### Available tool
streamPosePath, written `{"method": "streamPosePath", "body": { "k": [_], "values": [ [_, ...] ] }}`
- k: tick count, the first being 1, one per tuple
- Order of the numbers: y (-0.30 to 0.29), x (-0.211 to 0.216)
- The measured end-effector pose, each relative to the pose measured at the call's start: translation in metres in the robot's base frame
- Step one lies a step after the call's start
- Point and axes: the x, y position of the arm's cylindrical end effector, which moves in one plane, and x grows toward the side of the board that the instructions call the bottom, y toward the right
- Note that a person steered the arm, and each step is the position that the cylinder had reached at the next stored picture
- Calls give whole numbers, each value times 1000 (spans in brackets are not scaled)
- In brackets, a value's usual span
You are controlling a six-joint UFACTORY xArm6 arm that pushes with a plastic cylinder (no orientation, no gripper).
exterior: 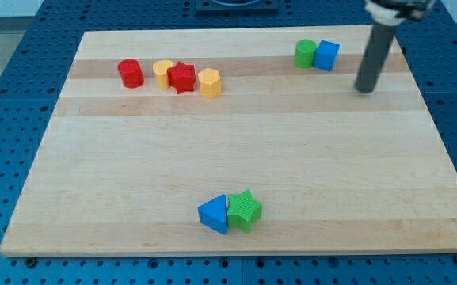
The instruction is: Place the blue cube towards the bottom right side of the green circle
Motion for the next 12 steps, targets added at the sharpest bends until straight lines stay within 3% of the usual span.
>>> {"method": "streamPosePath", "body": {
  "k": [1, 2, 3, 4, 7, 9, 11, 12],
  "values": [
    [52, -62],
    [51, -117],
    [6, -124],
    [-44, -108],
    [-76, -51],
    [-20, -47],
    [-59, -38],
    [-44, -19]
  ]
}}
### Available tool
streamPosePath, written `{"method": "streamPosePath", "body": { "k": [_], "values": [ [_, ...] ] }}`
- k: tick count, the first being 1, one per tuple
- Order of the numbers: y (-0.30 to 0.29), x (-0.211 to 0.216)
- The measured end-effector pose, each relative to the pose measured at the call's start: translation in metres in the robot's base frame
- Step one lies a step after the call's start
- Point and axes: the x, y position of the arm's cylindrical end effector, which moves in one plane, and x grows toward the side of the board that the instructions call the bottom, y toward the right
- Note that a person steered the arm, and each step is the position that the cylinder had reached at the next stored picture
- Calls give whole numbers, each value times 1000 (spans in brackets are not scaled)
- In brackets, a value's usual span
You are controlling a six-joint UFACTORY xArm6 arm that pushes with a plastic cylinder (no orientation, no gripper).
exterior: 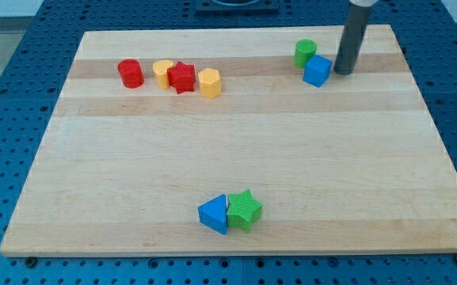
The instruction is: Place the blue cube towards the bottom right side of the green circle
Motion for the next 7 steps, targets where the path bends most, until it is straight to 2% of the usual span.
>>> {"method": "streamPosePath", "body": {
  "k": [1, 3, 7],
  "values": [
    [1, 19],
    [-42, 11],
    [-75, 11]
  ]
}}
